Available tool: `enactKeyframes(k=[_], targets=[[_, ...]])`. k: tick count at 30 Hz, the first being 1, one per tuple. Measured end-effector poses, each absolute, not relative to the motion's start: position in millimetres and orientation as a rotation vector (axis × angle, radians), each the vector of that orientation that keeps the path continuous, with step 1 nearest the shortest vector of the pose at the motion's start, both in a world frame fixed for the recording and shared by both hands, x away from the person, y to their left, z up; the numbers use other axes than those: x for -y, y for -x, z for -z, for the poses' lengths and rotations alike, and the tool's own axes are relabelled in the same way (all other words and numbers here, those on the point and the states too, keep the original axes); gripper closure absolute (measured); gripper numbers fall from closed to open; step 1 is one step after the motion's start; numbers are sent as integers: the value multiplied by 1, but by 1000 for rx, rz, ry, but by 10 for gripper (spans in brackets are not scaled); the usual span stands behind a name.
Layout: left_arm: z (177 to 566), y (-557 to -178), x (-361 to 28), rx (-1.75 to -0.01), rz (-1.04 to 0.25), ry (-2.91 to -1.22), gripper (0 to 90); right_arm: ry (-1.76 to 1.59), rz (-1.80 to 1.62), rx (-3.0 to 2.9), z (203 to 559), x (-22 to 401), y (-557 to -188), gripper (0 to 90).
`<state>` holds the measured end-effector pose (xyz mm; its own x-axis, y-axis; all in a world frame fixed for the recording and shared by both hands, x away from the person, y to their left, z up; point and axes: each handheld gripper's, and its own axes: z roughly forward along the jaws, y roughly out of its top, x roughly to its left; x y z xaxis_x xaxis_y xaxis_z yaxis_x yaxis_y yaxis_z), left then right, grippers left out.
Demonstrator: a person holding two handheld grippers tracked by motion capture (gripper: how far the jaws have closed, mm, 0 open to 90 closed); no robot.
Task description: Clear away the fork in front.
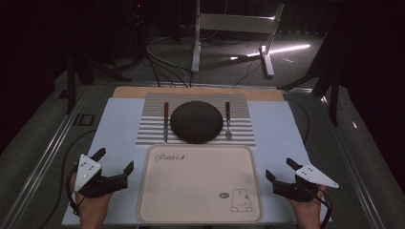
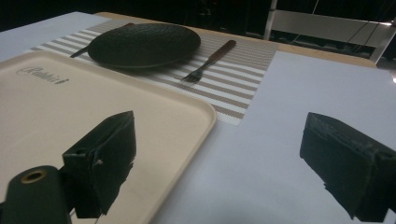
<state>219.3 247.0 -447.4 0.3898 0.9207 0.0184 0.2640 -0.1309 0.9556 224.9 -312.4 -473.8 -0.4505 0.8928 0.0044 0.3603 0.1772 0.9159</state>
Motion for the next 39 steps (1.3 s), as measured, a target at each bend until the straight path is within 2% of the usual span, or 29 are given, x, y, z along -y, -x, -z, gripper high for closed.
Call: enactKeyframes(k=[19,39], targets=[[449,-219,-246,-1095,-853,-1615,9,-1244,-1199,-1883,470,307,-230,111],[450,-219,-247,-1132,-897,-1588,4,-1212,-1193,-1911,431,289,-256,113]])
